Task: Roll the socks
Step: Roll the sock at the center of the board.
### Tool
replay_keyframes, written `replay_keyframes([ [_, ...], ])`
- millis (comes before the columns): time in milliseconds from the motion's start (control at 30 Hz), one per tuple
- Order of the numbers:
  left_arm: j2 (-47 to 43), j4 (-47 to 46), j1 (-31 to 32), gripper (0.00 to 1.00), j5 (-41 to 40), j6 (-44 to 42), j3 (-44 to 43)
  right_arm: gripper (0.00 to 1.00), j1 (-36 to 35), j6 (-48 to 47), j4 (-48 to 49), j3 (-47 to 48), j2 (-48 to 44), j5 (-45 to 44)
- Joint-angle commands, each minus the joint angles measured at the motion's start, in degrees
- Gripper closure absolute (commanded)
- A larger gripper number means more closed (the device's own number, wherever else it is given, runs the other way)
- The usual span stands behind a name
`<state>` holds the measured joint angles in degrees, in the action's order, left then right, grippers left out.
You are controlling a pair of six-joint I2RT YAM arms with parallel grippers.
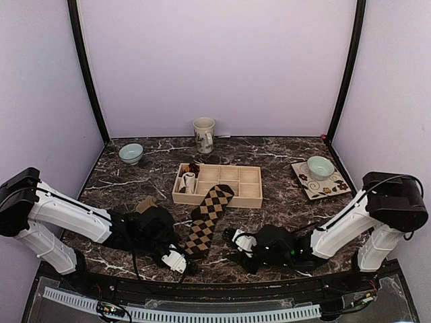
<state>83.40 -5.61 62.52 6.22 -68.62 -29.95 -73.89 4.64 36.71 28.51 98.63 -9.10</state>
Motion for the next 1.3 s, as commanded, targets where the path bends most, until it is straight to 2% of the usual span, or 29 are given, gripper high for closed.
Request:
replay_keyframes([
  [0, 1.9, 7.4, -0.3, 1.0, 2.6, 3.6, -3.0, 0.64, -2.3, -11.2, 7.3, -2.3, -5.3, -1.7],
  [67, 2.8, 9.7, -1.0, 1.0, 4.0, 5.0, -4.8, 0.64, -3.7, -15.5, 3.8, -1.5, -5.8, -2.8],
  [233, 4.4, 13.5, -3.3, 1.0, 7.6, 6.5, -7.7, 0.65, -8.0, -24.8, 2.3, -0.3, -5.1, -5.7],
  [433, 5.9, 17.9, -5.5, 1.0, 11.5, 7.5, -10.8, 0.65, -12.0, -36.5, 6.9, 1.4, 1.7, -10.3],
  [700, 7.7, 23.1, -6.5, 1.0, 15.0, 5.8, -13.8, 0.69, -12.3, -46.4, 14.9, 5.7, 10.6, -11.0],
  [800, 8.2, 24.5, -6.6, 1.0, 15.5, 4.9, -14.5, 0.71, -12.0, -47.7, 17.9, 7.7, 13.5, -10.8],
  [1267, 8.8, 27.1, -6.8, 1.0, 16.1, 2.9, -16.3, 0.75, -9.1, -44.7, 17.3, 11.3, 17.1, -5.1],
])
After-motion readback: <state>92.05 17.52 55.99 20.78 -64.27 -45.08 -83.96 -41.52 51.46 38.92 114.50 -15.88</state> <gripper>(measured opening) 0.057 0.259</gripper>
